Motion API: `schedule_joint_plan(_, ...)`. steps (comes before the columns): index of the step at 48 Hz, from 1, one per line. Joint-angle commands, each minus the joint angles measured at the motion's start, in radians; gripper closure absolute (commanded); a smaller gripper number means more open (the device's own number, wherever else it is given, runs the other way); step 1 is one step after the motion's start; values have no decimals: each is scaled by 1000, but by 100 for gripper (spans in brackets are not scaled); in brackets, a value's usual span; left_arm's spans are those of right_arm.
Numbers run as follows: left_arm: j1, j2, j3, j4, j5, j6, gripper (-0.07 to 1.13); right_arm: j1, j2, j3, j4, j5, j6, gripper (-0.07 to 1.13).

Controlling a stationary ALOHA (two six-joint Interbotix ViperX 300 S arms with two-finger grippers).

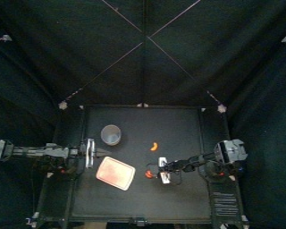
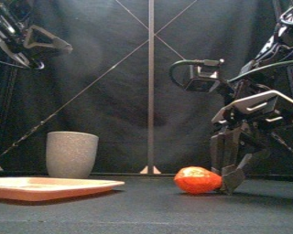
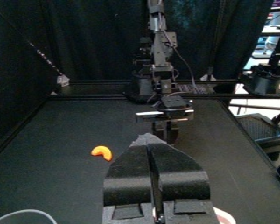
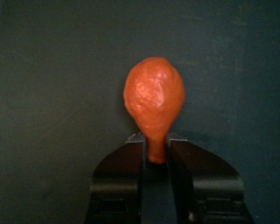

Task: Pick the drumstick then place it in the grey bowl
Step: Place drumstick in the grey bowl

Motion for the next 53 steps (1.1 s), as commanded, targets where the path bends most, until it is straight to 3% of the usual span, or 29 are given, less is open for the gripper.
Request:
schedule_joint_plan(1,3,5,-15,-2,-14,3,108,-35,-49,-60,-21,-2,-8,61)
schedule_joint_plan(17,48,5,-23,5,-49,5,108,-310,-29,-434,-173,0,-8,60)
schedule_joint_plan(21,54,5,-20,3,-51,3,108,-342,29,-528,-193,0,-11,60)
schedule_joint_plan(38,49,2,-20,2,-69,3,108,-348,302,-853,-229,23,-6,61)
schedule_joint_plan(53,51,3,-15,5,-71,5,108,-347,353,-914,-213,51,-6,55)
